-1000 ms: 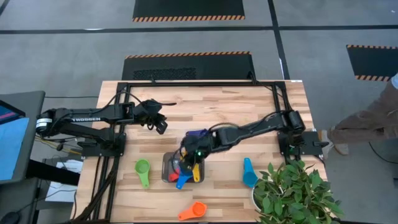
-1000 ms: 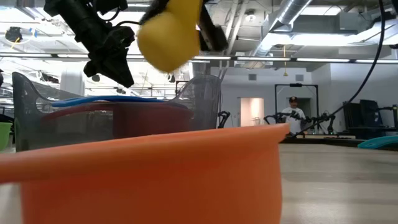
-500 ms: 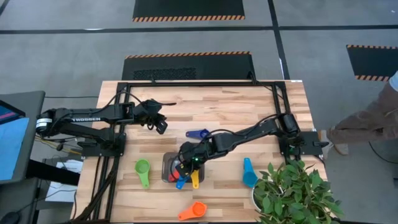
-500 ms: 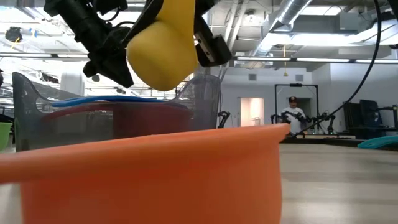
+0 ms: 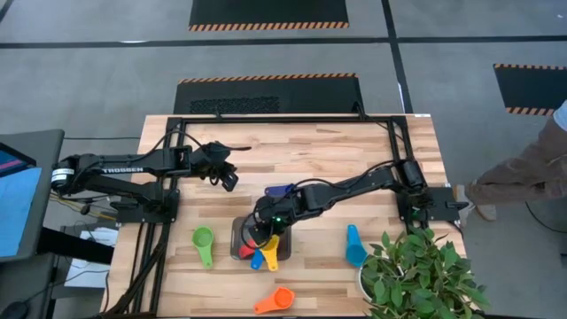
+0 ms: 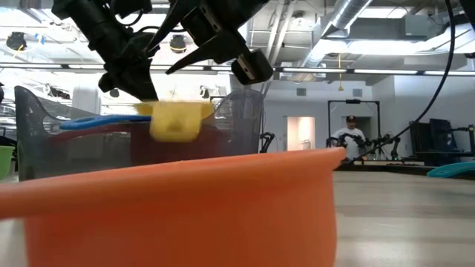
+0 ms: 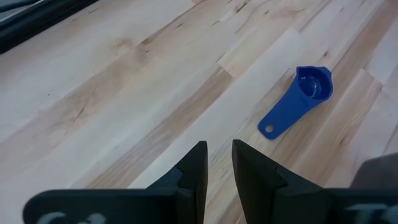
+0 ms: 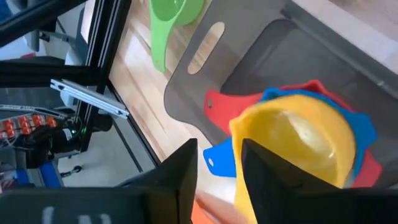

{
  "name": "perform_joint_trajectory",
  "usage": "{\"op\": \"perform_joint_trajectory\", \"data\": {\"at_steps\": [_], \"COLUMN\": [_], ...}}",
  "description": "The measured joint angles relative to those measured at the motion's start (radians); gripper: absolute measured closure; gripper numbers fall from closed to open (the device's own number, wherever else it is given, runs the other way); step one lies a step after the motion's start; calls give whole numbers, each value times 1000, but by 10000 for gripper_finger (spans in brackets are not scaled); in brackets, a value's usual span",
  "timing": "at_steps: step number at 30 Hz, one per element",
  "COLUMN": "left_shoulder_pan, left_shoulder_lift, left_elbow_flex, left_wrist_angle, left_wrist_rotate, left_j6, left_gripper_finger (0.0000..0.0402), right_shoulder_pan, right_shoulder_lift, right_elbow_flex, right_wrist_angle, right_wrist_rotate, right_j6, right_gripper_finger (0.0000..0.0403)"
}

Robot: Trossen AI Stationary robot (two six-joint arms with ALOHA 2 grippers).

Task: Nest measuring cups in basket
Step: Stack the yellow measuring cup on top of the blue measuring cup in the bin, then adjust the stacked measuring cups in the bin

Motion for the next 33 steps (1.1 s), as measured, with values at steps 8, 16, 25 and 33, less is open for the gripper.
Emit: {"op": "perform_joint_trajectory", "data": {"at_steps": [8, 16, 25, 33], "left_shoulder_pan": [0, 0, -4, -87], "left_shoulder_lift": [0, -7, -9, -1], "left_elbow_flex": [0, 0, 0, 0], "left_wrist_angle": [-2, -23, -79, -25], "left_wrist_rotate": [0, 54, 169, 228], "left_j6": [0, 0, -128, -260], "left_gripper_finger": [340, 340, 340, 340], "right_shoulder_pan": [-31, -152, -225, -282], "right_shoulder_lift": [-4, -55, -157, -207], "right_elbow_flex": [0, 1, 2, 0], "right_wrist_angle": [61, 161, 196, 168], "right_wrist_rotate": [-30, -58, -212, -229], "right_j6": [-34, -241, -499, -564], "right_gripper_finger": [253, 278, 284, 284]}}
